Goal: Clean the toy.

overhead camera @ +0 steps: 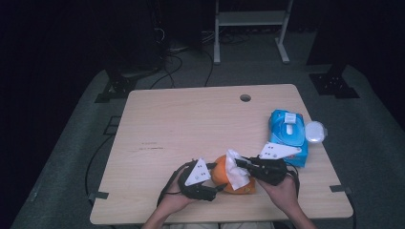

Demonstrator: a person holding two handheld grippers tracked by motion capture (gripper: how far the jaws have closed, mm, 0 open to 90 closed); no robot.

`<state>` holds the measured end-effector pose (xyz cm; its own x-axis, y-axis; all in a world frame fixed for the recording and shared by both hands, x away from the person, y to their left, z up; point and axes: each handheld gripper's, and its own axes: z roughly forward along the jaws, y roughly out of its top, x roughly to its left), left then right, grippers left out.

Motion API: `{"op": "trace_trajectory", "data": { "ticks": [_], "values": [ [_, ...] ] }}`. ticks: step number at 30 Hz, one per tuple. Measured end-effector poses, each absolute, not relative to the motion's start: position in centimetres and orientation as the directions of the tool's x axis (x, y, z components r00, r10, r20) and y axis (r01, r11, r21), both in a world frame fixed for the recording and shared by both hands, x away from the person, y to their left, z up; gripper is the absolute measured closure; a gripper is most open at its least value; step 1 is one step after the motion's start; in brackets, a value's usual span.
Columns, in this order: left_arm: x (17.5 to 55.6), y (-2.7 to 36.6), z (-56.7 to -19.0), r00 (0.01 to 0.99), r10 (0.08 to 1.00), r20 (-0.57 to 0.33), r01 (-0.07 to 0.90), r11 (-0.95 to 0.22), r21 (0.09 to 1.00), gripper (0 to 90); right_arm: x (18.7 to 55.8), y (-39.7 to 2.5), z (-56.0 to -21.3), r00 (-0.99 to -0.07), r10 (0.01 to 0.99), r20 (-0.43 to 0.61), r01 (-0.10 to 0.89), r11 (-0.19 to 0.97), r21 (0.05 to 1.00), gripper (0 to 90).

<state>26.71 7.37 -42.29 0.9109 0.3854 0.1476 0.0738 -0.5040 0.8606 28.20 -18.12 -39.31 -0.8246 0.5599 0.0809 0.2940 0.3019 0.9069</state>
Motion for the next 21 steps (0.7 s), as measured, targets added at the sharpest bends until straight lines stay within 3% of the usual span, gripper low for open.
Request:
{"op": "trace_trajectory", "data": {
  "ticks": [6, 11, 16, 19, 21],
  "values": [
    [26.8, 7.6, -42.9, 0.908, 0.384, 0.165, 0.078, -0.544, 0.835, 32.4, 27.2, -15.6, -39.7, -0.872, 0.486, 0.062, 0.251, 0.334, 0.908, 84.6],
    [27.0, 8.0, -42.9, 0.913, 0.386, 0.134, 0.101, -0.532, 0.841, 32.3, 28.5, -18.7, -39.9, -0.808, 0.581, 0.099, 0.319, 0.29, 0.902, 84.7],
    [27.4, 8.1, -42.3, 0.914, 0.403, 0.052, 0.147, -0.447, 0.883, 21.8, 28.4, -18.5, -40.5, -0.821, 0.558, 0.119, 0.32, 0.279, 0.905, 84.5],
    [27.3, 8.2, -42.3, 0.914, 0.402, 0.056, 0.145, -0.452, 0.88, 22.9, 28.5, -18.0, -40.7, -0.837, 0.534, 0.12, 0.313, 0.286, 0.906, 84.5],
    [27.4, 8.3, -42.5, 0.907, 0.417, 0.053, 0.165, -0.469, 0.868, 29.4, 28.8, -18.4, -40.9, -0.832, 0.536, 0.143, 0.331, 0.273, 0.903, 84.5]
  ]
}}
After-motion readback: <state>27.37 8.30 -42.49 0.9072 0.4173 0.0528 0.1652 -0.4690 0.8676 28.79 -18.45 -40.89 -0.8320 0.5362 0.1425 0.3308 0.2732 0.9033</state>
